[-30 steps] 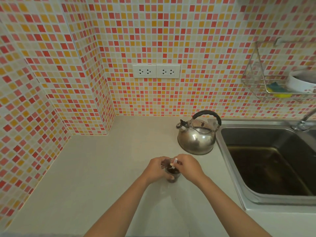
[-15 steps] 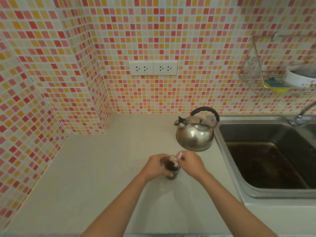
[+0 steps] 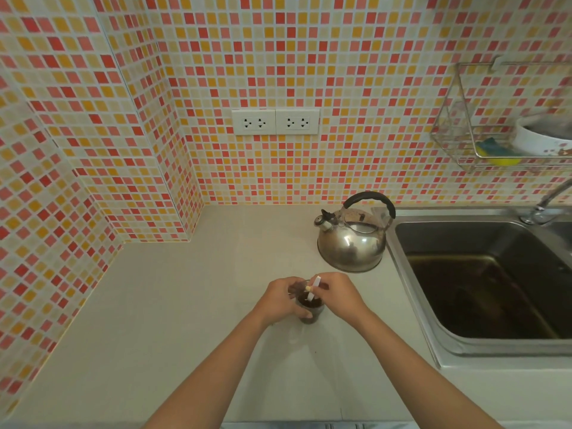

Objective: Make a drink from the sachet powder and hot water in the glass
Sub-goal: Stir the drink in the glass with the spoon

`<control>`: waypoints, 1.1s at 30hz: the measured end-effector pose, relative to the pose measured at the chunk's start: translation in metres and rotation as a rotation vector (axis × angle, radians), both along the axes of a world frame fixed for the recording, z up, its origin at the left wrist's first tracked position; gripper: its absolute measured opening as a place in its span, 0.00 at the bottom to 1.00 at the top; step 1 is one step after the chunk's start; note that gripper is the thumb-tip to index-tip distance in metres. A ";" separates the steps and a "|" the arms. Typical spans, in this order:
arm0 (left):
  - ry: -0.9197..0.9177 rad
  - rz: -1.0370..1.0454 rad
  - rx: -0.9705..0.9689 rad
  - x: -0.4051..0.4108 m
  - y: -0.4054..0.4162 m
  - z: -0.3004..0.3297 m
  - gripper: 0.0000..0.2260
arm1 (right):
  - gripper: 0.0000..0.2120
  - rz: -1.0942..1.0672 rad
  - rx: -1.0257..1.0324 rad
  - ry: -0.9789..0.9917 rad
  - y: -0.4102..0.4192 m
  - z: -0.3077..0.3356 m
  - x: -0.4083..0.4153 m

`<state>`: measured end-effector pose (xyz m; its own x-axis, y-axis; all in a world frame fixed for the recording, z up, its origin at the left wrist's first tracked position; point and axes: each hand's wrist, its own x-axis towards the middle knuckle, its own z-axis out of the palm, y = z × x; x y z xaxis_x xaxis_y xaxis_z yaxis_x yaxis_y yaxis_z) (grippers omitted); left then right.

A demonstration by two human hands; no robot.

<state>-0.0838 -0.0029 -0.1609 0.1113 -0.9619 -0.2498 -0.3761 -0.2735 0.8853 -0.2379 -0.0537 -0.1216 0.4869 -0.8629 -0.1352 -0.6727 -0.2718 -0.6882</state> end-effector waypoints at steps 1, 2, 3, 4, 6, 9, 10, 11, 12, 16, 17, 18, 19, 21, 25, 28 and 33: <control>-0.001 0.001 0.002 0.000 0.000 0.000 0.31 | 0.07 -0.011 -0.017 0.014 -0.001 0.001 -0.001; 0.000 0.004 0.004 0.000 0.000 0.000 0.31 | 0.07 -0.025 -0.035 0.039 -0.003 0.002 -0.003; -0.001 0.004 0.006 0.000 0.000 0.000 0.32 | 0.07 -0.035 -0.051 0.068 -0.005 0.002 -0.006; -0.005 0.004 0.008 -0.001 0.000 0.000 0.32 | 0.06 -0.041 -0.054 0.090 -0.006 0.002 -0.007; -0.005 0.002 0.006 -0.001 0.000 0.000 0.32 | 0.06 -0.033 -0.020 0.077 -0.004 0.001 -0.006; 0.001 -0.007 0.000 -0.001 0.001 0.002 0.31 | 0.06 0.011 -0.006 0.032 0.001 -0.001 0.001; 0.003 -0.008 0.002 0.000 0.001 0.002 0.31 | 0.07 0.013 -0.028 0.036 0.001 0.000 0.002; 0.007 -0.006 0.003 0.000 0.001 0.001 0.30 | 0.07 0.003 -0.054 0.048 0.000 0.002 0.001; 0.010 -0.001 0.005 0.000 0.001 0.001 0.30 | 0.07 -0.012 -0.077 0.063 -0.002 0.003 0.000; 0.001 0.003 0.000 0.000 0.000 -0.001 0.31 | 0.09 -0.014 -0.060 0.102 -0.003 0.003 -0.002; -0.001 -0.002 -0.003 0.000 0.000 -0.001 0.31 | 0.08 0.001 -0.035 0.079 -0.001 0.002 0.000; -0.003 -0.005 -0.006 0.000 0.000 -0.001 0.31 | 0.08 0.013 -0.017 0.053 0.001 0.002 0.002; -0.004 -0.006 -0.006 0.000 -0.001 -0.001 0.31 | 0.08 0.016 -0.014 0.037 0.002 0.002 0.004; 0.001 -0.006 0.000 0.001 -0.001 -0.003 0.31 | 0.09 -0.001 -0.048 0.052 0.000 0.005 0.004; 0.006 0.005 0.008 0.001 -0.001 -0.004 0.32 | 0.09 -0.037 -0.058 0.111 -0.003 0.007 -0.002; 0.010 -0.002 -0.004 0.001 -0.002 -0.004 0.32 | 0.08 -0.006 0.016 0.010 0.004 0.006 0.003; 0.005 0.004 0.007 0.001 -0.002 -0.006 0.32 | 0.09 -0.047 -0.066 0.103 0.000 0.009 0.000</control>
<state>-0.0824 -0.0048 -0.1672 0.1139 -0.9598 -0.2567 -0.3707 -0.2808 0.8853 -0.2382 -0.0541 -0.1123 0.4324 -0.8930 -0.1246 -0.7520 -0.2810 -0.5962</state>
